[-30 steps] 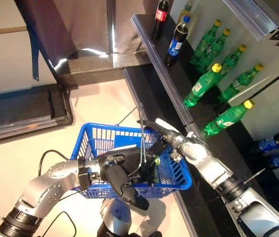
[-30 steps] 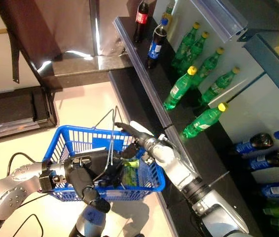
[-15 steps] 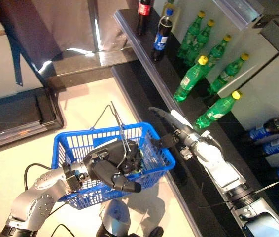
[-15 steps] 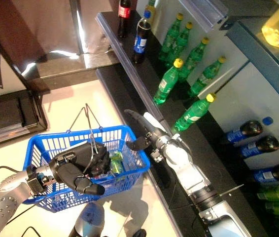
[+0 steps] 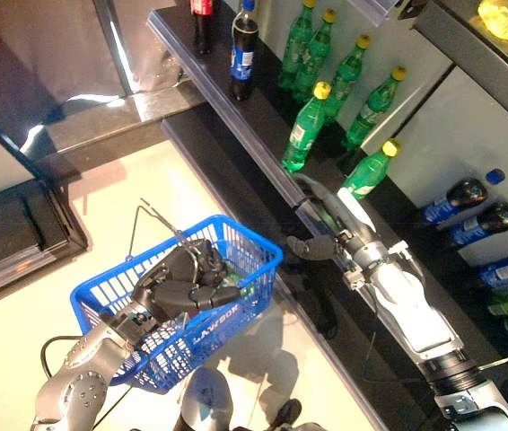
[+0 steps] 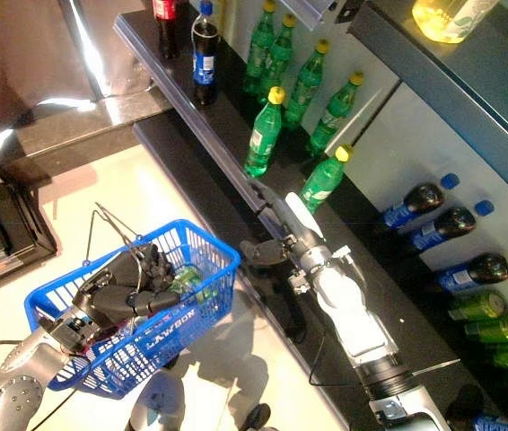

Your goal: Pick up the drink and place into the basket.

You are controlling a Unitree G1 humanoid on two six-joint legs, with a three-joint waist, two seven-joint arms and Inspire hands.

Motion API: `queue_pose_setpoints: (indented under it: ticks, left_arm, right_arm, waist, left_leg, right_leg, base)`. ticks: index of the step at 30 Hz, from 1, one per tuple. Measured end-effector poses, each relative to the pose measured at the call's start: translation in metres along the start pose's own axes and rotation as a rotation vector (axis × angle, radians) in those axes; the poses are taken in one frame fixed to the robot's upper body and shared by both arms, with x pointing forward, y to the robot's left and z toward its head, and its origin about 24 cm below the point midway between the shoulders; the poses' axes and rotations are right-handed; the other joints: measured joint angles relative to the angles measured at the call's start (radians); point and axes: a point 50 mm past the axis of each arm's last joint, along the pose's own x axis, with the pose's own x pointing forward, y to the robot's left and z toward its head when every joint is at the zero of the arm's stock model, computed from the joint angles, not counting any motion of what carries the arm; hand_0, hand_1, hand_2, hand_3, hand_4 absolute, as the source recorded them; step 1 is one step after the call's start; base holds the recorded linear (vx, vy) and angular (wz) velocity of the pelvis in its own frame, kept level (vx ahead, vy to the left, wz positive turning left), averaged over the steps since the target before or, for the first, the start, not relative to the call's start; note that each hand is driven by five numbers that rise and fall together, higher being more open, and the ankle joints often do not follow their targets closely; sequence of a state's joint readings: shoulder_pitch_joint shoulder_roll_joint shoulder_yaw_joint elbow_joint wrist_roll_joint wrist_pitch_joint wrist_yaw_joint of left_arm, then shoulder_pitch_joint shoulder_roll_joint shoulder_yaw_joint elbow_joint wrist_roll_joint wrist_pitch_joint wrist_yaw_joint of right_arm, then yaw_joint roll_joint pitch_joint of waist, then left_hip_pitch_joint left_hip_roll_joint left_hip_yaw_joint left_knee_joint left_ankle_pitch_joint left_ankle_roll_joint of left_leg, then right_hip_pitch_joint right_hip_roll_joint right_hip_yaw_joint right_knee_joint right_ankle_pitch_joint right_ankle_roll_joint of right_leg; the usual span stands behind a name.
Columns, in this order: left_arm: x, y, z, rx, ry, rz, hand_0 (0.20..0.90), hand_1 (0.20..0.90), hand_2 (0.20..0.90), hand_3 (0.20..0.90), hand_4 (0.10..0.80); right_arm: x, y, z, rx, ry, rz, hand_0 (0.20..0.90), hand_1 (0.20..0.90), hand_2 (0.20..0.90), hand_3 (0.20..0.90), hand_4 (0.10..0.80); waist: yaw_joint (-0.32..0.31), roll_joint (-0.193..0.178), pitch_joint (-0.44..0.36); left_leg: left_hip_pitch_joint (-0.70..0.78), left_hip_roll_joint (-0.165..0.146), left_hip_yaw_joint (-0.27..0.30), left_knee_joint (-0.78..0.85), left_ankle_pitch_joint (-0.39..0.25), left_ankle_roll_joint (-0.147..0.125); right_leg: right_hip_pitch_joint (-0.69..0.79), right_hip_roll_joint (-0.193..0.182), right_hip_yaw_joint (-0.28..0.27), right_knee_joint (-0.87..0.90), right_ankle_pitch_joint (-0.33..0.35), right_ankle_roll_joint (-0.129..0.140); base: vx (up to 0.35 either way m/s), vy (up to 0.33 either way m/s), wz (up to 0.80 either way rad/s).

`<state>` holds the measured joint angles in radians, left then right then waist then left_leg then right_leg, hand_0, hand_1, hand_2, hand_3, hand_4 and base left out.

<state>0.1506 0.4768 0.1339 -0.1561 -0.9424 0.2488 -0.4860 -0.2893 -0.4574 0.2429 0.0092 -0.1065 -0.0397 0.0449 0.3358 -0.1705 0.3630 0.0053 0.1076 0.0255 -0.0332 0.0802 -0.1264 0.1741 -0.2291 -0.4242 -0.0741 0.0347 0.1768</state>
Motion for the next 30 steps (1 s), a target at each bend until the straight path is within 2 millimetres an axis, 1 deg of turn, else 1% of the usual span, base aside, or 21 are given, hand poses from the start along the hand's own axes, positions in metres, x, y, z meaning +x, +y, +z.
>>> queue_pose_setpoints:
  ticks: [3, 5, 11, 14, 16, 20, 21, 24, 26, 30]
  left_arm:
    - [-0.002, 0.009, -0.004, -0.034, -0.037, 0.103, 0.300, 0.300, 0.300, 0.200, 0.100]
    - [-0.004, 0.014, -0.006, -0.071, -0.064, 0.149, 0.300, 0.300, 0.300, 0.200, 0.100]
    - [-0.015, 0.034, -0.012, -0.167, -0.136, 0.306, 0.300, 0.300, 0.300, 0.200, 0.100]
    - [-0.020, 0.042, -0.020, -0.216, -0.170, 0.379, 0.300, 0.300, 0.300, 0.200, 0.100]
    - [-0.026, 0.049, -0.028, -0.245, -0.172, 0.437, 0.300, 0.300, 0.300, 0.200, 0.100]
    - [-0.037, 0.061, -0.044, -0.293, -0.176, 0.543, 0.300, 0.300, 0.300, 0.200, 0.100]
    - [-0.042, 0.065, -0.049, -0.306, -0.173, 0.578, 0.300, 0.300, 0.300, 0.200, 0.100]
    - [-0.052, 0.072, -0.060, -0.336, -0.166, 0.643, 0.300, 0.300, 0.300, 0.200, 0.100]
    - [-0.059, 0.075, -0.066, -0.358, -0.164, 0.689, 0.300, 0.300, 0.300, 0.200, 0.100]
    - [-0.076, 0.076, -0.089, -0.416, -0.114, 0.774, 0.300, 0.300, 0.300, 0.200, 0.100]
  right_arm:
    - [-0.005, 0.001, 0.000, 0.033, -0.009, -0.032, 0.900, 0.900, 0.900, 0.900, 0.800]
    - [-0.009, 0.001, -0.001, 0.036, -0.012, -0.038, 0.900, 0.900, 0.900, 0.900, 0.800]
    - [-0.020, 0.001, -0.011, 0.061, 0.024, -0.059, 0.900, 0.900, 0.900, 0.900, 0.800]
    - [-0.026, 0.001, -0.014, 0.119, 0.023, -0.093, 0.900, 0.900, 0.900, 0.900, 0.800]
    - [-0.031, 0.004, -0.017, 0.150, 0.031, -0.099, 0.900, 0.900, 0.900, 0.900, 0.800]
    - [-0.042, 0.011, -0.025, 0.212, 0.054, -0.116, 0.900, 0.900, 0.900, 0.900, 0.800]
    - [-0.046, 0.013, -0.028, 0.230, 0.064, -0.129, 0.900, 0.900, 0.900, 0.900, 0.800]
    - [-0.055, 0.014, -0.036, 0.259, 0.097, -0.179, 0.900, 0.900, 0.900, 0.900, 0.800]
    - [-0.060, 0.016, -0.043, 0.265, 0.129, -0.202, 0.900, 0.900, 0.900, 0.900, 0.800]
    - [-0.082, 0.021, -0.061, 0.275, 0.224, -0.250, 0.900, 0.900, 0.900, 0.900, 0.800]
  waist:
    - [-0.013, 0.001, 0.000]
    - [-0.018, 0.001, 0.000]
    - [-0.054, 0.001, 0.000]
    - [-0.072, 0.005, -0.003]
    - [-0.079, 0.012, -0.009]
    - [-0.119, 0.017, -0.027]
    - [-0.128, 0.019, -0.032]
    - [-0.160, 0.026, -0.043]
    - [-0.180, 0.029, -0.056]
    - [-0.215, 0.041, -0.088]
  left_leg:
    - [0.012, 0.002, 0.013, -0.009, -0.001, 0.001]
    - [0.014, 0.004, 0.026, -0.013, 0.000, 0.001]
    - [0.029, 0.005, 0.048, -0.025, 0.000, 0.002]
    - [0.034, 0.006, 0.059, -0.029, 0.000, 0.002]
    - [0.053, 0.007, 0.080, -0.040, 0.000, 0.003]
    - [0.063, 0.008, 0.092, -0.049, 0.000, 0.004]
    - [0.065, 0.008, 0.100, -0.049, 0.000, 0.005]
    - [0.067, 0.008, 0.104, -0.049, -0.001, 0.006]
    - [0.067, 0.008, 0.106, -0.050, -0.002, 0.006]
    - [0.071, 0.008, 0.115, -0.051, -0.003, 0.008]
  right_leg:
    - [0.001, 0.000, 0.005, 0.000, 0.001, -0.001]
    - [-0.010, -0.001, 0.019, 0.001, 0.003, -0.001]
    - [-0.013, -0.002, 0.023, 0.001, 0.006, -0.002]
    - [-0.019, -0.002, 0.036, 0.001, 0.010, -0.002]
    - [-0.019, -0.003, 0.053, 0.001, 0.012, -0.002]
    - [-0.020, -0.003, 0.060, 0.001, 0.013, -0.001]
    - [-0.023, -0.003, 0.071, 0.001, 0.013, -0.001]
    - [-0.025, -0.004, 0.075, 0.001, 0.014, 0.000]
    - [-0.027, -0.004, 0.076, 0.000, 0.014, 0.000]
    - [-0.029, -0.005, 0.085, 0.000, 0.015, 0.001]
  base:
    - [-0.024, 0.006, -0.13]
    - [-0.030, -0.005, -0.16]
    - [-0.032, -0.011, -0.10]
    - [-0.030, -0.016, -0.13]
    - [-0.027, -0.008, -0.24]
    - [-0.030, -0.001, -0.10]
    - [-0.040, 0.006, -0.16]
    - [-0.036, 0.009, -0.06]
    - [0.000, 0.000, 0.00]
    - [-0.012, 0.007, -0.04]
